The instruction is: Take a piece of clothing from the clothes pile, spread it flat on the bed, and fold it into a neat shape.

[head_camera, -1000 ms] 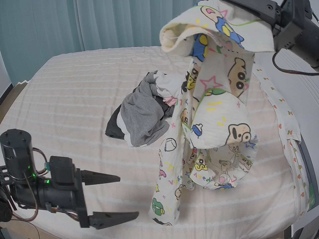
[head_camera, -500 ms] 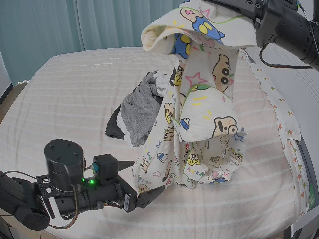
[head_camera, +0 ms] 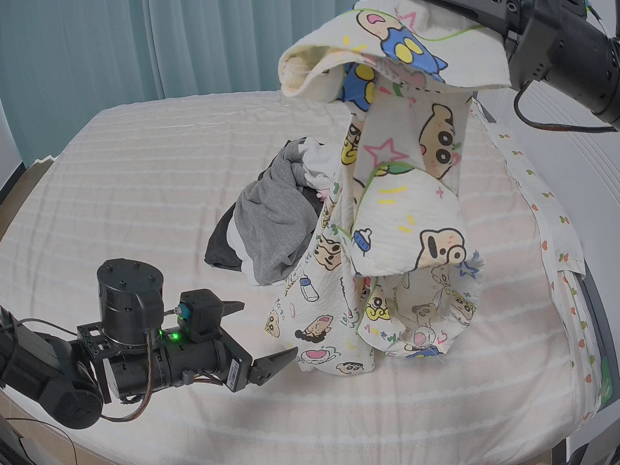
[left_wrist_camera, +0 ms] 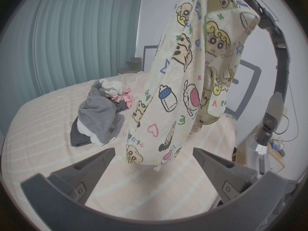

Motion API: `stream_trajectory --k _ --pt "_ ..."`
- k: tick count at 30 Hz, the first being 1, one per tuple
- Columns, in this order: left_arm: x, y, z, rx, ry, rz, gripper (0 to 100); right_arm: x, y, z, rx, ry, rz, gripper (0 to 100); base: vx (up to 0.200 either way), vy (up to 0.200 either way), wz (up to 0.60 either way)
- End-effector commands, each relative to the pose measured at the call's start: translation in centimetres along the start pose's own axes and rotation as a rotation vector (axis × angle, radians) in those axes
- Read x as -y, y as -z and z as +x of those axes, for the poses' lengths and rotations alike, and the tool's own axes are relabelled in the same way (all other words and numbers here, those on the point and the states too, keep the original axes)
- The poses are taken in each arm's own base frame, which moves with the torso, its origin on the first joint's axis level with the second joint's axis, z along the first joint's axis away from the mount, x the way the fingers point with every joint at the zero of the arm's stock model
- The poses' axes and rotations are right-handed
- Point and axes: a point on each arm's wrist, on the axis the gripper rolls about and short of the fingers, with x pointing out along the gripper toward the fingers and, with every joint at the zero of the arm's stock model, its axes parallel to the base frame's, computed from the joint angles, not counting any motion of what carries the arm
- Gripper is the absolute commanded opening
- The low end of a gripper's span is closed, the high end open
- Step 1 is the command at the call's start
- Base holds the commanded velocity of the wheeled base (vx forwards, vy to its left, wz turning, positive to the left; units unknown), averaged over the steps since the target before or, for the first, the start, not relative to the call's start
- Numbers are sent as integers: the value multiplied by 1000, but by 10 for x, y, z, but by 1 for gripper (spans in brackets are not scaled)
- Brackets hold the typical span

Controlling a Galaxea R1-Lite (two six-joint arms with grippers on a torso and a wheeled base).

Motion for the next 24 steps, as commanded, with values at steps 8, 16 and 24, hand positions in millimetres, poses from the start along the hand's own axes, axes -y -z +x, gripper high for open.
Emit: stream_trajectory --k 8,16,24 --pt "-36 3 5 29 220 -73 100 -18 -1 -18 -24 -41 10 0 0 0 0" --pt "-39 18 23 -8 285 -92 100 -23 3 -24 -36 -57 13 0 0 0 0" --pt "-46 26 48 75 296 -64 100 -38 7 -36 -51 -115 24 0 0 0 0"
